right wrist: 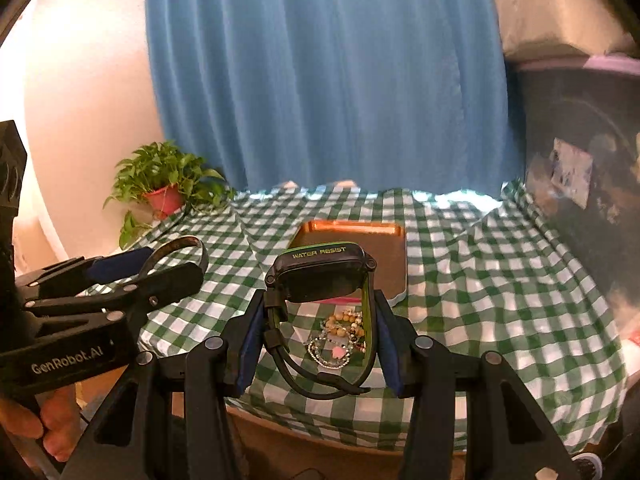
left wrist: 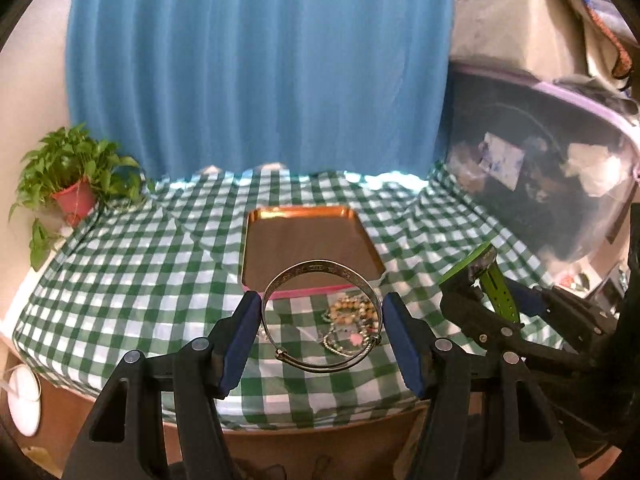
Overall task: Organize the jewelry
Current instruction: 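Carry the bangle with the left tool while the right tool carries the watch to the tray, then lower the bangle into the tray with the left tool while the right tool releases the watch there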
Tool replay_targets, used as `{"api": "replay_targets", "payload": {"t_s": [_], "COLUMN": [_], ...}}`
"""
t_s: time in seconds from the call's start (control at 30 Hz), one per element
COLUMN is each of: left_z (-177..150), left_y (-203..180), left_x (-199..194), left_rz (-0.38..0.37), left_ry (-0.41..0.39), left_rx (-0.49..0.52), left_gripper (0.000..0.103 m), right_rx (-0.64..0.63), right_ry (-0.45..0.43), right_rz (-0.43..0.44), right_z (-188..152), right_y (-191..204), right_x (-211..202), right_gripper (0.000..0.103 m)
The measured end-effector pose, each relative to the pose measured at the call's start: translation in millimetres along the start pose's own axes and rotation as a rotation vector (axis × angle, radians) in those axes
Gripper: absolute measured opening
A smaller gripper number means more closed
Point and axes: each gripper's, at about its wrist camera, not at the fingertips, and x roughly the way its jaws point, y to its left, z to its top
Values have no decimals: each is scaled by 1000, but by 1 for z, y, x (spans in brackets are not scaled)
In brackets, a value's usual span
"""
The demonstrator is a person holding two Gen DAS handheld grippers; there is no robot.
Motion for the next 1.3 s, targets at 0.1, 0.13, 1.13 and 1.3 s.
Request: {"api": "replay_targets", "payload": {"t_s": [0.1,0.13,1.13,1.3], "left_z": [0,0,50,38], "left_y": [4,6,66,73], "left_x": [27,36,260,293], "left_rz": [5,7,-10,17], "left_ry": [27,34,160,213], "left_rx": [2,3,-48,-56], "left_gripper": [63,63,63,63], "right_rx": [11,16,-44,-60], "right_ry": [21,28,150,210], "right_rz": [2,2,-37,-33], "right_z": [1,2,30,19], "right_y": [-4,-7,-54,-56], "right_x": [20,28,251,280], "right_gripper": [46,46,47,47]}}
